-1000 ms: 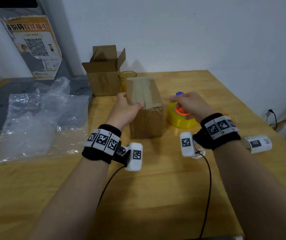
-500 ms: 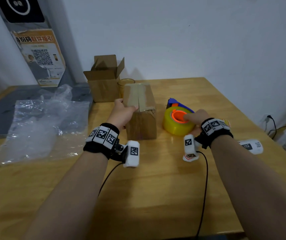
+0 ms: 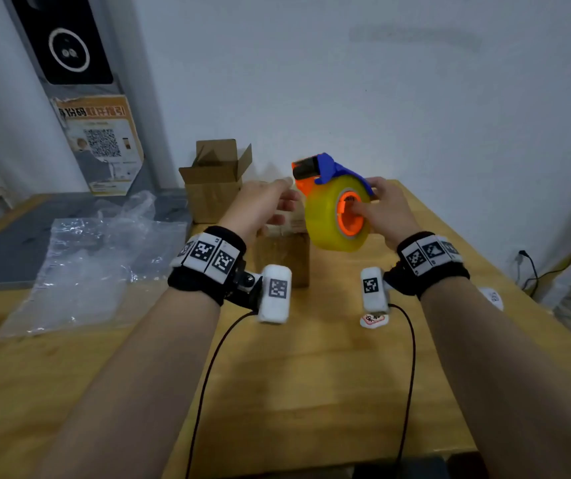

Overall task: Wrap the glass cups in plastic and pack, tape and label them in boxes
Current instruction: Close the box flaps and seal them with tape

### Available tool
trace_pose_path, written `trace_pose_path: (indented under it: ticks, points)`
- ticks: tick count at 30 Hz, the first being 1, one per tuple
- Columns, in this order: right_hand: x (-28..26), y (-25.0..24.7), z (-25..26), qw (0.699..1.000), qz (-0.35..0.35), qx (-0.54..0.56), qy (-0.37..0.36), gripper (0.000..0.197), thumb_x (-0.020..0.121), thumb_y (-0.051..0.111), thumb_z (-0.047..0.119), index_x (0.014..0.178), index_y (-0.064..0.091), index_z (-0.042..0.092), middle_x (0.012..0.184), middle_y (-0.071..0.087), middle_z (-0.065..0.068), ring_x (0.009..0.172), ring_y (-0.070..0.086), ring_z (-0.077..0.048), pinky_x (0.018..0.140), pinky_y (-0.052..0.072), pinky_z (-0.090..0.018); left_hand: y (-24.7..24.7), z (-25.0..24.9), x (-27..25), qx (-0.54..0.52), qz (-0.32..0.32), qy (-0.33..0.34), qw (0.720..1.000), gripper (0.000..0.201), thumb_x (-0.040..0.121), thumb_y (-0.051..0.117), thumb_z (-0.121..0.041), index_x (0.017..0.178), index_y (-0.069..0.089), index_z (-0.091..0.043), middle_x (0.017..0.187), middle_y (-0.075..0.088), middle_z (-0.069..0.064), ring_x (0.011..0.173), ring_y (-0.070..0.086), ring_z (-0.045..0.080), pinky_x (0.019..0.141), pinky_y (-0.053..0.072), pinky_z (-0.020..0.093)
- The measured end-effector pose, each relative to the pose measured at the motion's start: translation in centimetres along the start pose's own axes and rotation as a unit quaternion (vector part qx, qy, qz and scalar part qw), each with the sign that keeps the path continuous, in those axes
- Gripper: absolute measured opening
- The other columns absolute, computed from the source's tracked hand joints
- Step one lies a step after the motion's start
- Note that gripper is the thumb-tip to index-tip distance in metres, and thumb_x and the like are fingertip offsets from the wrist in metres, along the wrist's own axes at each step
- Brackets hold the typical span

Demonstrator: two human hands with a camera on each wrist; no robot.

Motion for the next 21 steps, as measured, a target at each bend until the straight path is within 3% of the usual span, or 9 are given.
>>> trace_pose_path:
  ticks: [5, 7, 11, 15, 21]
  points:
    - [-1.1, -1.0, 4.2, 0.993, -0.066, -0.035, -0.095, 0.040, 0.082, 0.076, 0.007, 0.117, 0.061, 0.020, 0.114, 0.062, 0.001, 0.107, 0.056, -0.014, 0.089, 0.048, -0.030, 0.3, -0.7, -1.2, -0.101, 0.022, -0.029, 0.994, 0.041, 0.102, 0.051, -0.050, 0.092, 0.080, -0.023, 0.077, 0.067, -0.013, 0.063, 0.055, 0.009, 0.050, 0.031, 0.022]
    - [-1.7, -1.1, 4.9, 0.989, -0.078, -0.036, -0.117, 0.041, 0.082, 0.074, 0.004, 0.113, 0.059, 0.024, 0.115, 0.062, 0.002, 0.110, 0.056, -0.015, 0.093, 0.050, -0.034, 0.4, -0.9, -1.8, -0.125, 0.026, -0.035, 0.991, 0.041, 0.103, 0.050, -0.049, 0.094, 0.079, -0.022, 0.074, 0.066, -0.013, 0.062, 0.054, 0.008, 0.051, 0.030, 0.022]
    - [-2.9, -1.4, 5.5, 0.984, -0.104, -0.031, -0.141, 0.043, 0.082, 0.072, 0.001, 0.117, 0.059, 0.023, 0.119, 0.063, 0.001, 0.112, 0.056, -0.017, 0.098, 0.051, -0.039, 0.3, -1.2, -2.9, -0.158, 0.029, -0.046, 0.986, 0.047, 0.101, 0.053, -0.054, 0.113, 0.077, -0.016, 0.072, 0.062, -0.012, 0.059, 0.052, 0.008, 0.052, 0.029, 0.023]
    - [-3.7, -1.5, 6.3, 0.979, -0.119, -0.033, -0.165, 0.045, 0.082, 0.071, 0.002, 0.116, 0.057, 0.027, 0.120, 0.061, 0.003, 0.111, 0.054, -0.013, 0.097, 0.051, -0.033, 0.2, -1.6, -3.6, -0.173, 0.033, -0.052, 0.983, 0.046, 0.098, 0.055, -0.060, 0.104, 0.076, -0.019, 0.071, 0.061, -0.012, 0.058, 0.049, 0.008, 0.051, 0.028, 0.023]
    - [-4.3, -1.9, 7.1, 0.974, -0.137, -0.029, -0.176, 0.043, 0.084, 0.071, 0.003, 0.115, 0.057, 0.030, 0.120, 0.060, 0.006, 0.108, 0.052, -0.008, 0.092, 0.048, -0.024, -0.4, -1.6, -4.1, -0.185, 0.025, -0.046, 0.981, 0.056, 0.097, 0.057, -0.062, 0.120, 0.075, -0.014, 0.070, 0.061, -0.013, 0.058, 0.049, 0.007, 0.050, 0.029, 0.022]
Point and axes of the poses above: each hand's wrist, its own x-axis towards the middle knuckle, its own y-axis out of the palm, z = x × y, the point moved 10 cm from there along x, towards the middle knuckle
